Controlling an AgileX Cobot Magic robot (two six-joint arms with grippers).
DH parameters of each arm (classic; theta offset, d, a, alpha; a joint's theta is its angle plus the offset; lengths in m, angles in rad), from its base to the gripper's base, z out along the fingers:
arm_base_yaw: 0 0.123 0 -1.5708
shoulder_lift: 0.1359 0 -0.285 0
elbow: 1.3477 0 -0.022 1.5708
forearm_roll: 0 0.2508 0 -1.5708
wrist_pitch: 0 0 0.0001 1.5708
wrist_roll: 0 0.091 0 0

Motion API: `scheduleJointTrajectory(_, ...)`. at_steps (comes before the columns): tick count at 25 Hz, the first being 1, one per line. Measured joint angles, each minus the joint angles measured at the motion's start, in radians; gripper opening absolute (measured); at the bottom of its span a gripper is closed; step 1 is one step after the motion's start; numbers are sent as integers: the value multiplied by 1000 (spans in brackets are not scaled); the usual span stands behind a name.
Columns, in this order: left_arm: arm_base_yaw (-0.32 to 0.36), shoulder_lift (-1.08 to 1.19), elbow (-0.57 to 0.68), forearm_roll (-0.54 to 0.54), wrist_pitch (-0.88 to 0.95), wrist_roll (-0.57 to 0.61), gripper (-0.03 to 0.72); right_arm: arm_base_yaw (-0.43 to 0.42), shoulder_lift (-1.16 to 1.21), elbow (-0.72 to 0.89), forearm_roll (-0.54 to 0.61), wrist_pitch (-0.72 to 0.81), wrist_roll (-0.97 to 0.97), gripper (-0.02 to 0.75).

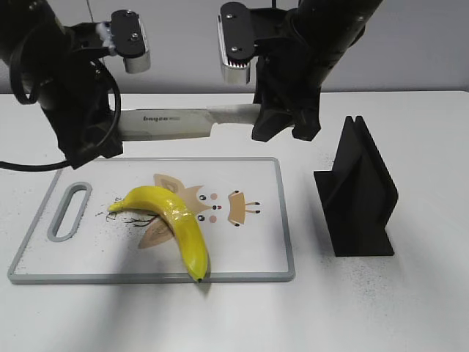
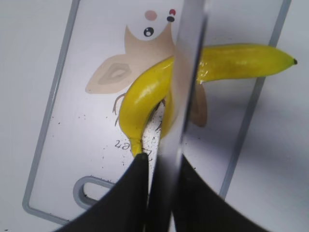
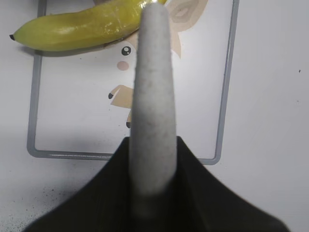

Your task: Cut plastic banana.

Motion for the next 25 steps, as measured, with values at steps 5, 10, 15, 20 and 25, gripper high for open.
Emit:
scheduleJointTrajectory(5,1,0,0,-58,-9,-4,549,0,0,0,1,0,1,159)
scheduleJointTrajectory(10,1,0,0,-63,-23,-5,668,0,0,0,1,0,2,159)
scheduleJointTrajectory(15,1,0,-45,-59,-16,-5,671,0,0,0,2,-9,2,159)
scheduleJointTrajectory(20,1,0,-131,-31,-14,-10,668,0,0,0,2,-23,2,159)
scheduleJointTrajectory(25,1,0,-206,5,52,-123,652,0,0,0,2,-56,47,159)
